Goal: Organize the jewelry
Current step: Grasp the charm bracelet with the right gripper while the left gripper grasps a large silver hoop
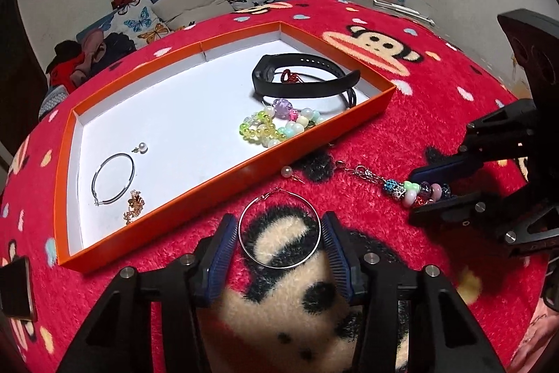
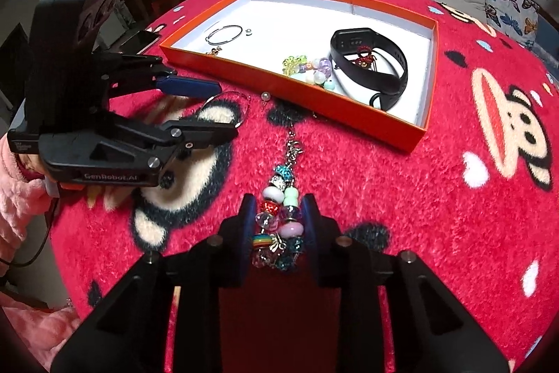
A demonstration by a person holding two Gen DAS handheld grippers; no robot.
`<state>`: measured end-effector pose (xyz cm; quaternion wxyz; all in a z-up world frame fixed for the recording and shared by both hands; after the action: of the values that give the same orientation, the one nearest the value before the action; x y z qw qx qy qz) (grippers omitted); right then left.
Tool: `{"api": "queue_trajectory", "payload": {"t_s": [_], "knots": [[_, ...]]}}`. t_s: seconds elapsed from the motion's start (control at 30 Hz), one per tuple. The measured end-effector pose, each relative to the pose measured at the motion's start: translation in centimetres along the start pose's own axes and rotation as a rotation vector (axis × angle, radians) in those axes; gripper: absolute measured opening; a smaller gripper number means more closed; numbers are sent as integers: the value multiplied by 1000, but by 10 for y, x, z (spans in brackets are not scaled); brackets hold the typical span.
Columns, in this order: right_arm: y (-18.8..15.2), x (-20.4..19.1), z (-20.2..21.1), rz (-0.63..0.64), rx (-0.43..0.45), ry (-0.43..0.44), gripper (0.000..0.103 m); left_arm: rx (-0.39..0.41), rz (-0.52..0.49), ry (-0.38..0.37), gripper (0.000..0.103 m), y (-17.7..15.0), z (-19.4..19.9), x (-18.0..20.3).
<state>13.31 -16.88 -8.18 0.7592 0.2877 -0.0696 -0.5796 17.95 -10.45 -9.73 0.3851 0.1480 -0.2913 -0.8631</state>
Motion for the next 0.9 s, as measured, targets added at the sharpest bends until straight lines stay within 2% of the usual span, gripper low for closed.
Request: {"api": "queue_trajectory", "payload": {"t_s": [0.3, 0.53, 0.57, 0.6, 0.63, 0.9], "knots": [[-1, 1, 4, -3, 9, -5, 23, 19, 34, -3, 52, -4, 7, -1], [4, -2, 17, -15, 39, 16, 23, 55, 80, -19, 52, -5, 28, -4], [6, -3, 18, -13, 43, 16, 21, 63, 87, -21, 52, -3, 31, -5], [8, -4, 21, -10, 51, 16, 2, 67, 90, -22, 52, -3, 33, -6], [9, -4, 22, -9, 54, 18, 1, 79, 97, -23, 52, -1, 38, -7], [11, 4, 26, -32, 49, 13, 8, 111, 112, -12, 52, 4, 54, -15]]}}
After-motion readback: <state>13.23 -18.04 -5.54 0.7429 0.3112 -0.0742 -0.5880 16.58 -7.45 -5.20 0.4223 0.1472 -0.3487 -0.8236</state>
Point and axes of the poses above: each gripper's, at about its wrist camera, not at the fingertips, and z roughly against the way its jaws point, x to its right, y to its top, the point moved 5 cm from there along -z, roughly the way its jaws point, and after that the axes turned 4 degrees about x, right-handed, at the moved point
